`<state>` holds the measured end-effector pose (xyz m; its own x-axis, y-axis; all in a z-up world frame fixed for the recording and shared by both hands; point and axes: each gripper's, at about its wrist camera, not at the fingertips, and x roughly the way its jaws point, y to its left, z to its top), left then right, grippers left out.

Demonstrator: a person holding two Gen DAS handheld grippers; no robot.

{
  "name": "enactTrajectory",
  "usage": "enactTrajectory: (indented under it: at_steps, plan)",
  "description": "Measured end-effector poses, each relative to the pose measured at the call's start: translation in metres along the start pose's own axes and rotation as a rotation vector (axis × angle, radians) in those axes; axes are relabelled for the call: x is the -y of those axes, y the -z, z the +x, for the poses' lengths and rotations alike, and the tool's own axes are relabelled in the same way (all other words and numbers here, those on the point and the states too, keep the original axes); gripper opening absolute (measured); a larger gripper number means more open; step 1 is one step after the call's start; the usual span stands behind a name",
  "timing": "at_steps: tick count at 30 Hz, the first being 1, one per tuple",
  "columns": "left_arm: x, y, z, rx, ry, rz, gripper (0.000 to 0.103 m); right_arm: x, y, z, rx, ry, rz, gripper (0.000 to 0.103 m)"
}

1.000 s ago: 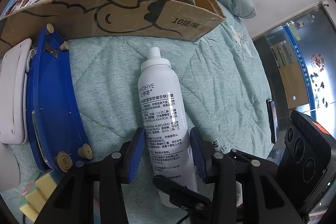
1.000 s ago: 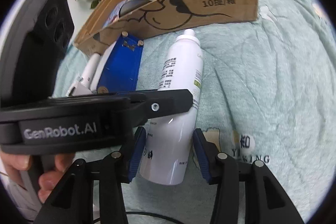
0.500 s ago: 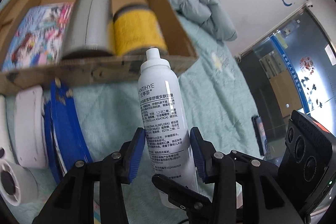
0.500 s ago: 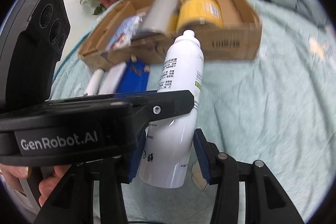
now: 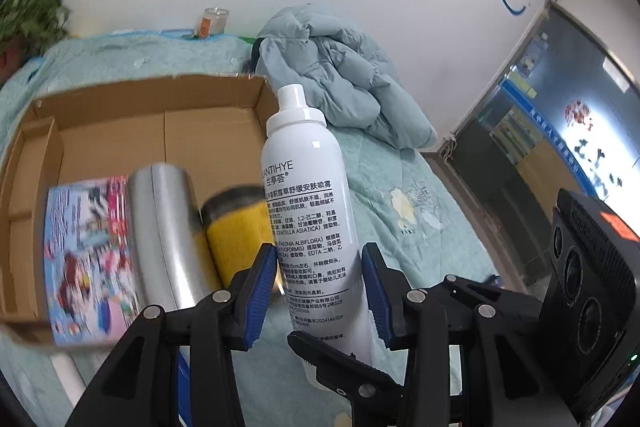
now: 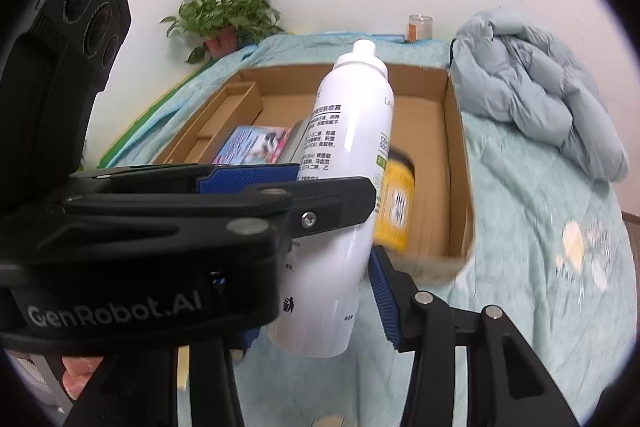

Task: Organize rigid objects
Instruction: 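Lower the spray bottle beside the jar and open the right tool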

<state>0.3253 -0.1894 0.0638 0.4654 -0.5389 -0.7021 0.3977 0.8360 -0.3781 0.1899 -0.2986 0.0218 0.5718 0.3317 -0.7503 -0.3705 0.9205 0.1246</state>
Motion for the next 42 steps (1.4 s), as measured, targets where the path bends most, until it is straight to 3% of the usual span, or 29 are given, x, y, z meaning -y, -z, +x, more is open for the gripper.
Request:
enactTrajectory:
  at_steps: [6, 10, 19, 28, 32, 34, 35, 36, 37, 38, 40, 42]
  plan:
    - [-0.003, -0.049, 0.027, -0.032, 0.017, -0.017, 0.040, 0.032, -0.036, 0.012, -0.021, -0.013, 0.011, 0.046]
    - [-0.008, -0.064, 0.055, -0.073, 0.037, -0.038, 0.040, 0.050, -0.048, 0.021, -0.056, 0.003, 0.017, 0.046]
    - [-0.032, -0.053, 0.136, -0.225, 0.058, -0.140, 0.041, 0.084, -0.030, 0.067, -0.170, -0.005, 0.100, 0.046]
    - [-0.029, -0.050, 0.160, -0.257, 0.037, -0.128, 0.042, 0.094, -0.023, 0.080, -0.200, 0.047, 0.109, 0.045]
    - [-0.032, -0.037, 0.136, -0.253, 0.079, -0.138, 0.042, 0.095, -0.019, 0.076, -0.223, 0.109, 0.129, 0.045]
    - [-0.035, -0.024, 0.107, -0.202, 0.030, -0.099, 0.043, 0.097, -0.013, 0.064, -0.194, 0.096, 0.161, 0.048]
    - [-0.037, -0.016, 0.090, -0.171, 0.016, -0.086, 0.047, 0.097, -0.008, 0.055, -0.171, 0.099, 0.174, 0.053]
    - [-0.041, -0.009, 0.070, -0.132, 0.000, -0.074, 0.052, 0.096, -0.005, 0.049, -0.152, 0.112, 0.180, 0.067]
    - [-0.044, -0.002, 0.051, -0.094, -0.034, -0.069, 0.066, 0.095, -0.001, 0.041, -0.124, 0.128, 0.184, 0.077]
    - [-0.049, 0.006, 0.028, -0.033, -0.090, -0.065, 0.084, 0.093, 0.003, 0.035, -0.096, 0.139, 0.185, 0.079]
    - [-0.058, 0.019, -0.009, 0.067, -0.170, -0.054, 0.095, 0.087, 0.011, 0.025, -0.059, 0.145, 0.177, 0.079]
    - [-0.068, 0.028, -0.038, 0.124, -0.242, -0.047, 0.096, 0.083, 0.014, 0.023, -0.025, 0.125, 0.168, 0.079]
